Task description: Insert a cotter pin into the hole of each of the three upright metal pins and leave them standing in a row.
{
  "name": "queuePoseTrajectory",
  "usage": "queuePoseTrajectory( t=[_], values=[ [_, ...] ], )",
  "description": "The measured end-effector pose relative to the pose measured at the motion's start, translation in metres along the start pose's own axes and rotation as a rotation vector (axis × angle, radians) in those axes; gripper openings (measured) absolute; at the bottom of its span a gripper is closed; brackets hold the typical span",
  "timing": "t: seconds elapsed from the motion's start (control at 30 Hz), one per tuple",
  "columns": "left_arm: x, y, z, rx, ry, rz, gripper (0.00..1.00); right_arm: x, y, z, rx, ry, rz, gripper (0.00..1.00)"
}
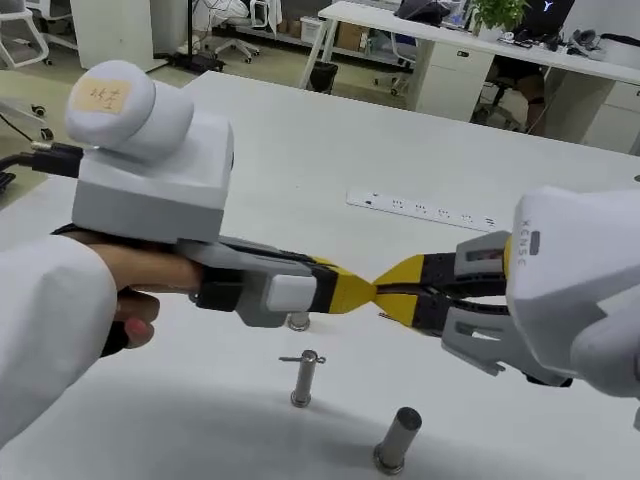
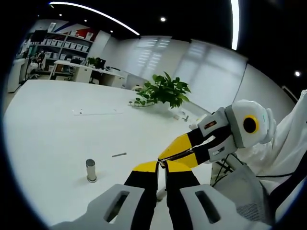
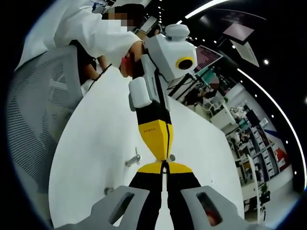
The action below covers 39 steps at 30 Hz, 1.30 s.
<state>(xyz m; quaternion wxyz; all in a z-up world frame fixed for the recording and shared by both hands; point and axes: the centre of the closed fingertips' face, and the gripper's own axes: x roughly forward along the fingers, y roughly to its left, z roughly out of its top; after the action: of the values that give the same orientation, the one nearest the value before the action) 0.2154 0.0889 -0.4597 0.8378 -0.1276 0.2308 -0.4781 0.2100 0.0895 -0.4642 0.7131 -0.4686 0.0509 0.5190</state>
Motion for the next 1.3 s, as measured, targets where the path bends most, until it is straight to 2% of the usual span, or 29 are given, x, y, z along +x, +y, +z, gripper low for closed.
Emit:
queuePoseTrajectory(
  t=[0.33,0.4,0.5,0.63,0.83,0.9,1.0,1.1,1.17,1.2,1.23,1.3],
  values=[
    [0.000,-0.002,0.000,-0.045,0.003,-0.015,0.01,-0.003,0.001,0.001,-0.013,0.006,0.001,0.00],
    [0.000,-0.003,0.000,-0.075,0.002,-0.026,0.01,-0.004,0.002,0.001,-0.014,0.006,0.000,0.00],
    [-0.001,-0.004,-0.003,-0.066,0.015,-0.034,0.00,-0.006,0.005,0.002,-0.019,0.005,0.006,0.00],
    [-0.001,-0.006,-0.005,-0.090,0.023,-0.028,0.00,-0.007,0.008,0.002,-0.028,0.012,0.017,0.00],
    [0.001,-0.010,-0.005,-0.035,0.021,-0.020,0.00,-0.010,0.009,0.002,-0.027,0.018,0.020,0.00],
    [0.002,-0.012,-0.007,-0.029,0.026,-0.024,0.00,-0.012,0.011,0.003,-0.024,0.026,0.035,0.00],
    [0.001,-0.012,-0.006,-0.028,0.021,-0.024,0.00,-0.012,0.011,0.003,-0.034,0.026,0.030,0.00],
    [0.001,-0.013,-0.008,-0.053,0.026,-0.027,0.00,-0.012,0.013,0.004,-0.018,0.023,0.040,0.00],
    [0.000,-0.013,-0.009,-0.048,0.023,-0.028,0.00,-0.012,0.014,0.004,0.001,0.023,0.045,0.00],
    [0.000,-0.013,-0.009,-0.044,0.021,-0.028,0.00,-0.012,0.017,0.003,0.041,0.019,0.063,0.00],
    [-0.001,-0.012,-0.010,-0.043,0.021,-0.025,0.00,-0.013,0.017,0.004,0.088,0.009,0.059,0.06],
    [-0.002,-0.013,-0.013,-0.031,0.029,-0.024,0.00,-0.014,0.015,0.002,0.116,0.000,0.064,0.15]
  ],
)
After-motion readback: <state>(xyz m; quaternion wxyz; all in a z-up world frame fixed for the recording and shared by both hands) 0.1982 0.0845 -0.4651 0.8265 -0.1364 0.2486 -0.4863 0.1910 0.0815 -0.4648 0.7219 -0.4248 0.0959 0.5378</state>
